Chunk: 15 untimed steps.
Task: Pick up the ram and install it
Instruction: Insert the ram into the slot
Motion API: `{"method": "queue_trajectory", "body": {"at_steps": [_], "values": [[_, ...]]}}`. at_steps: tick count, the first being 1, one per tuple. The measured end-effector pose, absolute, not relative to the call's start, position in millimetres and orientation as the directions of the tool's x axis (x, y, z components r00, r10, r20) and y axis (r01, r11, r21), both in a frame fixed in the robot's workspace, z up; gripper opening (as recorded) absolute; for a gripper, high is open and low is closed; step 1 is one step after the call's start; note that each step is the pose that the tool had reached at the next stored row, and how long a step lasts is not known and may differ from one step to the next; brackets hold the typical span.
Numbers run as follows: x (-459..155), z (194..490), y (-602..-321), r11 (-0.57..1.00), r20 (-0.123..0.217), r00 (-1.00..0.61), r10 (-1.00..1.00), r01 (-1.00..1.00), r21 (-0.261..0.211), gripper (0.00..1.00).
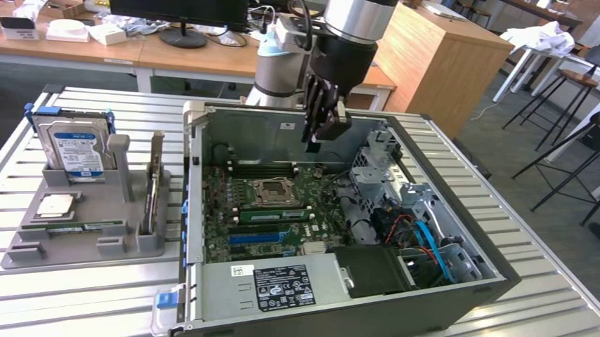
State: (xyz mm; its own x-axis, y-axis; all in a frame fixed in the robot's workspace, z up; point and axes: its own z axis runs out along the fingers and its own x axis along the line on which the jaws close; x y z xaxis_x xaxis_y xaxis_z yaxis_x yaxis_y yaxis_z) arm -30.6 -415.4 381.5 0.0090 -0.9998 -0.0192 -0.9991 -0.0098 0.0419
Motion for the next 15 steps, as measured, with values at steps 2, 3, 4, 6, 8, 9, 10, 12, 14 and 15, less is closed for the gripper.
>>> {"method": "queue_trajectory", "body": {"at_steps": [2,3,4,6,8,9,10,12,14,15], "values": [[-30.7,382.0,-415.4,-0.01,-0.019,0.009,-1.0,-0.999,0.042,0.31],[-30.6,382.9,-415.4,-0.01,-0.019,0.009,-1.0,-0.999,0.042,0.31],[-30.6,383.9,-415.4,-0.01,-0.019,0.009,-1.0,-0.999,0.042,0.31],[-30.6,385.9,-415.4,-0.01,-0.019,0.009,-1.0,-0.999,0.042,0.31],[-30.6,386.6,-415.4,-0.01,-0.019,0.009,-1.0,-0.999,0.042,0.31],[-30.6,386.6,-415.4,-0.01,-0.019,0.009,-1.0,-0.999,0.042,0.31],[-30.6,386.7,-415.4,-0.01,-0.019,0.009,-1.0,-0.999,0.042,0.31],[-30.6,386.7,-415.4,-0.01,-0.019,0.009,-1.0,-0.999,0.042,0.31],[-30.7,386.7,-415.4,-0.01,-0.019,0.009,-1.0,-0.999,0.042,0.31],[-30.7,386.7,-415.4,-0.01,-0.019,0.009,-1.0,-0.999,0.042,0.31]]}}
